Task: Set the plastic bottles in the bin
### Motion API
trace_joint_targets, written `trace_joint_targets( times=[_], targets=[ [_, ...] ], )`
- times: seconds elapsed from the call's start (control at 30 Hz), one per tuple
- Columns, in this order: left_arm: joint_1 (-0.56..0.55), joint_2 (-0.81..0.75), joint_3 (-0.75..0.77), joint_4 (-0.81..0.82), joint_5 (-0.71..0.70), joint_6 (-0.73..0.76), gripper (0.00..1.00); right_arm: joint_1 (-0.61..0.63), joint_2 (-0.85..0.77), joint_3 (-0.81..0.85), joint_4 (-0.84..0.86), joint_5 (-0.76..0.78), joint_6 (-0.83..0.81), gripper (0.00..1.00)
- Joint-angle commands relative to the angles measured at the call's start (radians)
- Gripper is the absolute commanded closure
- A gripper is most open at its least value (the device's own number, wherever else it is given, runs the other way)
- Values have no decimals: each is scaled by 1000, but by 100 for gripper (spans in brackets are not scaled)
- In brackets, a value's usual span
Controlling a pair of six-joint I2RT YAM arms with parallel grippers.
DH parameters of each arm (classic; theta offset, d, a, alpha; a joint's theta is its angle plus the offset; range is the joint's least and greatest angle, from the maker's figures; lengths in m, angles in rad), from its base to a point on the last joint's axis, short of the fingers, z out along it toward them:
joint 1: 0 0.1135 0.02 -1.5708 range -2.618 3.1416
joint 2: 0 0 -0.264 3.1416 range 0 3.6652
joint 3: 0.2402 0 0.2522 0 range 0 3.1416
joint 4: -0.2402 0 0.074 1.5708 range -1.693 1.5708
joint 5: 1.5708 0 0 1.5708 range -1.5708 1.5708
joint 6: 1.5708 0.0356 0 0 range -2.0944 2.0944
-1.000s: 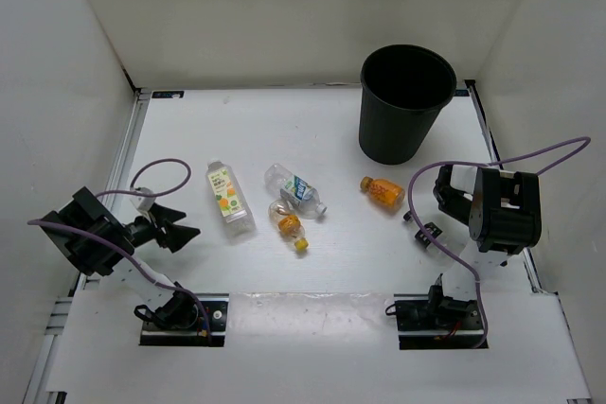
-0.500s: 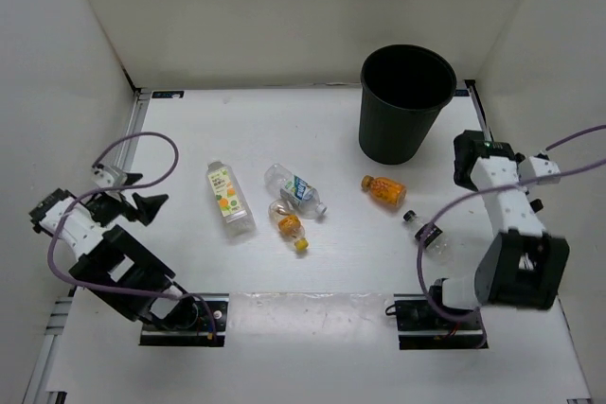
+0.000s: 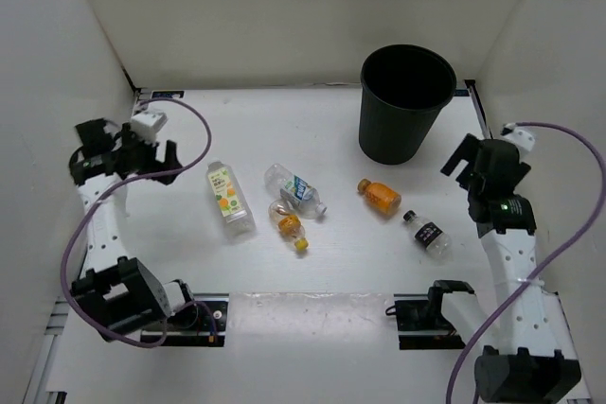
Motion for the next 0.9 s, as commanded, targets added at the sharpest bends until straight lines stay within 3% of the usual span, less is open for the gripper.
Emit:
trace_joint_targets(
  times=[0.0, 0.07, 0.1, 0.2, 0.3, 0.37, 0.43, 0.7, 0.87],
  targets=[
    [-215, 56, 99, 107, -560, -228, 0, 43, 99, 18, -84, -234, -159, 0],
    [-336, 100, 159, 107, -674, -211, 0, 95, 174, 29, -147, -285, -229, 0],
    [-361, 110, 185, 107, -737, -202, 0, 120, 189, 29, -201, -297, -252, 0],
    [-376, 130, 291, 107, -755, -228, 0, 224, 222, 29, -290, -265, -298, 0],
    [-376, 139, 397, 107, -860, -370, 0, 262, 283, 29, -344, -256, -309, 0],
    [-386, 139, 472, 107, -1029, -506, 0, 275, 292, 29, -353, -256, -324, 0],
    [-386, 122, 498, 107, -1144, -551, 0, 285, 304, 14, -353, -272, -325, 0],
    [-395, -27, 434, 107, -1072, -478, 0, 296, 456, 35, -373, -249, -380, 0],
    [-386, -36, 421, 107, -1205, -478, 0, 307, 533, 26, -376, -171, -389, 0]
  ],
)
